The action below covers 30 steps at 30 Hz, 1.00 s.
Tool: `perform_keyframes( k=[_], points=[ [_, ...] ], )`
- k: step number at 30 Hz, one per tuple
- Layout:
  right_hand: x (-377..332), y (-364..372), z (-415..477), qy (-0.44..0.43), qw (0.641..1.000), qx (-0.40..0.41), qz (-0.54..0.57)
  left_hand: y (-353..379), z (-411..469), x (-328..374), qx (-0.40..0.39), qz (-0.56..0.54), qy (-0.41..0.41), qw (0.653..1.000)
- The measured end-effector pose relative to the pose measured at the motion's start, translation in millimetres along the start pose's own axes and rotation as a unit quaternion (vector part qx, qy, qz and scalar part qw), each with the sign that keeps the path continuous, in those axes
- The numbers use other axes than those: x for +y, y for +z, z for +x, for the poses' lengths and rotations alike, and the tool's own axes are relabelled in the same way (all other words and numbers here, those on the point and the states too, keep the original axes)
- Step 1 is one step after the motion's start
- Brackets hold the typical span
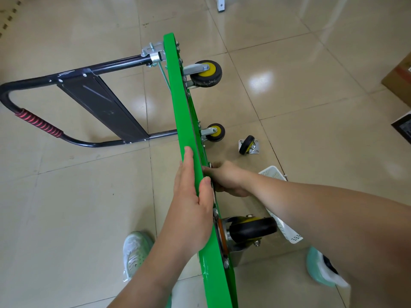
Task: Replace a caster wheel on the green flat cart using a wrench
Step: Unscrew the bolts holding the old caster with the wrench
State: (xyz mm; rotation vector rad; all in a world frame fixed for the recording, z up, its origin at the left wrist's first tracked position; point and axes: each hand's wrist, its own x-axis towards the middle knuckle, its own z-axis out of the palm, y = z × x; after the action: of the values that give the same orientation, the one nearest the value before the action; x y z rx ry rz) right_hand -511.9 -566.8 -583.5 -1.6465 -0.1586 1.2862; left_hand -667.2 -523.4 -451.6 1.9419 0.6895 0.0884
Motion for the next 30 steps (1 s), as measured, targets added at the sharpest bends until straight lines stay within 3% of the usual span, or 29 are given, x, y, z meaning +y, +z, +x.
perform_keyframes(
  k=[3,10,30],
  points=[
    [-1,4,2,0.02,0.999,0.002,0.032,0,1,0,0.001,0.001,0.002,1.0],
    [-1,2,-1,0.0,0.999,0.023,-0.048,1,1,-1,0.004,-0.002,-0.001,1.0],
    [-8,13,-7,0.005,0.996,0.06,-0.058,-2,-2,1,-0.011,-0.008,-0.013,1.0]
  ],
)
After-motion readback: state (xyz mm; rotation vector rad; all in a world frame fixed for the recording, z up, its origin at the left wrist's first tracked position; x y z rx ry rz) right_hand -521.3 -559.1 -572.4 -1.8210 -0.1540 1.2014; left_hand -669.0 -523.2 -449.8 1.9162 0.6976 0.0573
